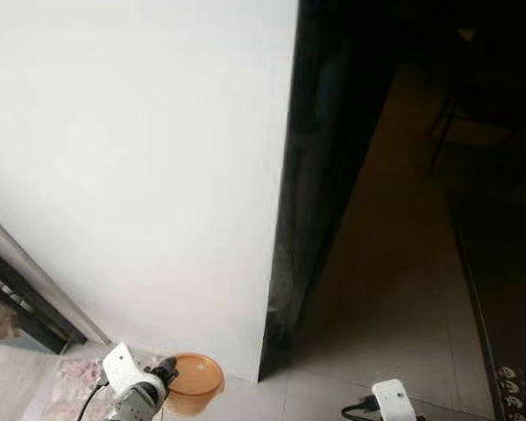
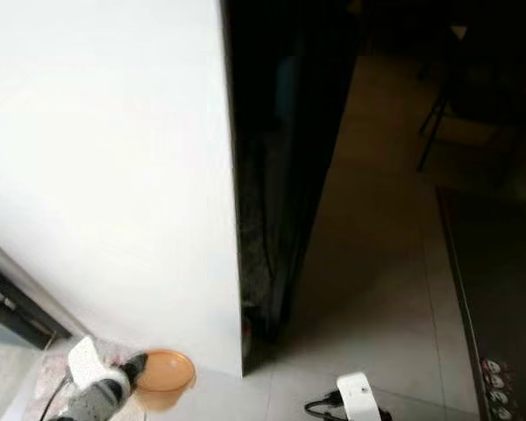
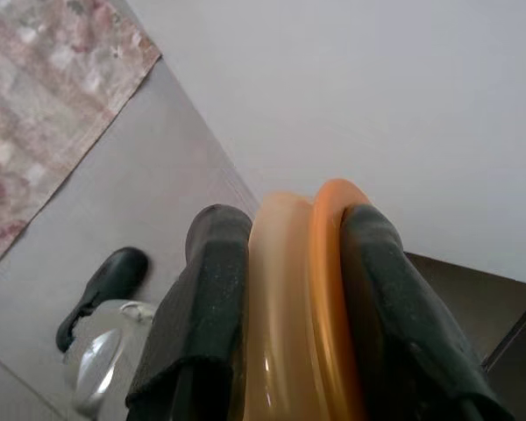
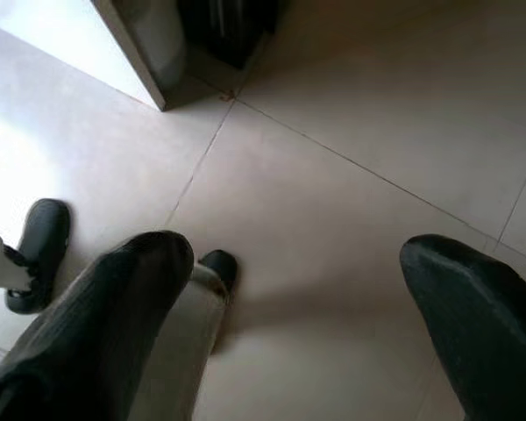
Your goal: Restocking fridge
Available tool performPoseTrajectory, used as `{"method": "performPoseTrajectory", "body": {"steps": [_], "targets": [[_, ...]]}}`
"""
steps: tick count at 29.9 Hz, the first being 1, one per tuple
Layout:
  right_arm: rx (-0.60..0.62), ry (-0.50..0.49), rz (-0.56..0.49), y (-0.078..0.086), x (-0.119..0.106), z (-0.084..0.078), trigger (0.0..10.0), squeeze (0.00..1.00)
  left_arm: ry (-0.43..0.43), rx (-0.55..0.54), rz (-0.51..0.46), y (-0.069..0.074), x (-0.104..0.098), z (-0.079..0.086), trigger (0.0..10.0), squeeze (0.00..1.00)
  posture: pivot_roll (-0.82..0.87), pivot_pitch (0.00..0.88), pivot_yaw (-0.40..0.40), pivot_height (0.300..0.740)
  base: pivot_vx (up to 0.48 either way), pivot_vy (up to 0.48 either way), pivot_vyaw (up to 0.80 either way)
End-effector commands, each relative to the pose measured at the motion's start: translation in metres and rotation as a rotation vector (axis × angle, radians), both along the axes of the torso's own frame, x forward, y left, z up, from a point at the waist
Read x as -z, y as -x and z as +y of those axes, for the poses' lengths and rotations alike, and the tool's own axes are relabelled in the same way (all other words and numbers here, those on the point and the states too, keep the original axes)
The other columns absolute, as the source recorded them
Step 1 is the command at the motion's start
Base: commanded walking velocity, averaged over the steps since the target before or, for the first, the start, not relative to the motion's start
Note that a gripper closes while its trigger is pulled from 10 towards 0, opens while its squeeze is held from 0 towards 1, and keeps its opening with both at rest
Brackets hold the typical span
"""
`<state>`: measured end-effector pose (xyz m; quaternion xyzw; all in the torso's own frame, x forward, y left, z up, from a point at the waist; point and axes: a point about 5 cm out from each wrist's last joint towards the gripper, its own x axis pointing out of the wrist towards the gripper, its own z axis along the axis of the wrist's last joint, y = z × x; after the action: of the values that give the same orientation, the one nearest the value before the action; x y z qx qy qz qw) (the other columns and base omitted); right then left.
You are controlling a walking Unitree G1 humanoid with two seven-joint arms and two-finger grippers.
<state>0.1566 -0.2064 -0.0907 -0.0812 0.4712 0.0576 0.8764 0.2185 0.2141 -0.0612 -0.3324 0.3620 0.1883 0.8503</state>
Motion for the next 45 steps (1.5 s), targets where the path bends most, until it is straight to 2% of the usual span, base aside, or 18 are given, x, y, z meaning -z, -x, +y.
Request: {"method": "performPoseTrajectory", "body": {"steps": [1,8,10,13,15,17,18,19,25,27,29,32,35,36,37,45], "targets": [[0.021,0.010,0.011,0.006,0.001,-0.005,10.0,0.00,-0.006,0.018,0.008,-0.001,0.000,-0.002,10.0,0.00,-0.01,0.021,0.019,0.740,0.000,0.000,0.00],[0.114,0.035,-0.071,0.002,-0.002,-0.008,10.0,0.00,-0.007,0.018,0.008,0.000,0.001,-0.002,10.0,0.00,-0.01,0.028,0.014,0.740,0.000,0.000,0.00],[0.179,0.036,-0.127,0.001,-0.004,-0.010,10.0,0.00,-0.008,0.016,0.010,0.002,0.001,-0.001,10.0,0.00,-0.01,0.033,0.013,0.740,0.000,0.000,0.00],[0.193,0.075,-0.191,-0.002,-0.008,-0.012,10.0,0.00,-0.009,0.012,0.012,0.004,0.002,0.002,10.0,0.00,-0.01,0.038,0.015,0.740,0.000,0.000,0.00],[0.196,0.113,-0.292,-0.022,-0.020,-0.013,10.0,0.00,-0.011,0.012,0.014,0.005,0.002,0.002,10.0,0.00,-0.01,0.038,0.015,0.740,0.000,0.000,0.00],[0.203,0.117,-0.492,-0.063,-0.048,-0.015,10.0,0.00,-0.013,0.012,0.015,0.005,0.002,0.003,10.0,0.00,-0.02,0.038,0.016,0.740,0.000,0.000,0.00],[0.221,0.112,-0.644,-0.090,-0.074,-0.019,10.0,0.00,-0.015,0.012,0.017,0.006,0.003,0.004,10.0,0.00,-0.02,0.040,0.017,0.740,0.000,0.000,0.00],[0.227,0.111,-0.685,-0.096,-0.081,-0.020,10.0,0.00,-0.016,0.012,0.017,0.006,0.003,0.005,10.0,0.00,-0.02,0.041,0.018,0.740,0.000,0.000,0.00],[0.192,0.046,-0.873,-0.126,-0.113,-0.005,10.0,0.00,-0.017,0.008,0.011,0.005,0.002,0.006,10.0,0.00,-0.02,0.038,0.018,0.740,0.000,0.000,0.00],[0.185,0.043,-0.892,-0.128,-0.117,-0.003,10.0,0.00,-0.017,0.007,0.010,0.005,0.002,0.006,10.0,0.00,-0.02,0.038,0.018,0.740,0.000,0.000,0.00],[0.130,0.045,-0.965,-0.133,-0.128,0.005,10.0,0.00,-0.018,0.003,0.007,0.005,0.001,0.006,10.0,0.00,-0.01,0.038,0.017,0.740,0.000,0.000,0.00],[0.110,0.037,-1.023,-0.133,-0.136,0.009,10.0,0.00,-0.020,0.000,0.007,0.006,0.002,0.008,10.0,0.00,-0.02,0.039,0.017,0.740,0.000,0.000,0.00],[0.101,0.004,-1.033,-0.134,-0.139,0.014,10.0,0.00,-0.022,-0.001,0.010,0.007,0.002,0.009,10.0,0.00,-0.02,0.042,0.020,0.740,0.000,0.000,0.00],[0.097,-0.007,-1.034,-0.136,-0.140,0.015,10.0,0.33,-0.023,-0.001,0.010,0.007,0.002,0.008,10.0,0.00,-0.02,0.042,0.019,0.740,0.000,0.000,0.00],[0.098,-0.015,-1.033,-0.139,-0.142,0.017,10.0,0.98,-0.023,-0.001,0.010,0.006,0.002,0.008,10.0,0.00,-0.02,0.042,0.019,0.740,0.000,0.000,0.00],[0.078,-0.079,-1.004,-0.172,-0.162,0.028,10.0,1.00,-0.020,-0.002,0.009,0.006,0.002,0.007,10.0,0.00,-0.02,0.039,0.019,0.740,0.000,0.000,0.00]]}}
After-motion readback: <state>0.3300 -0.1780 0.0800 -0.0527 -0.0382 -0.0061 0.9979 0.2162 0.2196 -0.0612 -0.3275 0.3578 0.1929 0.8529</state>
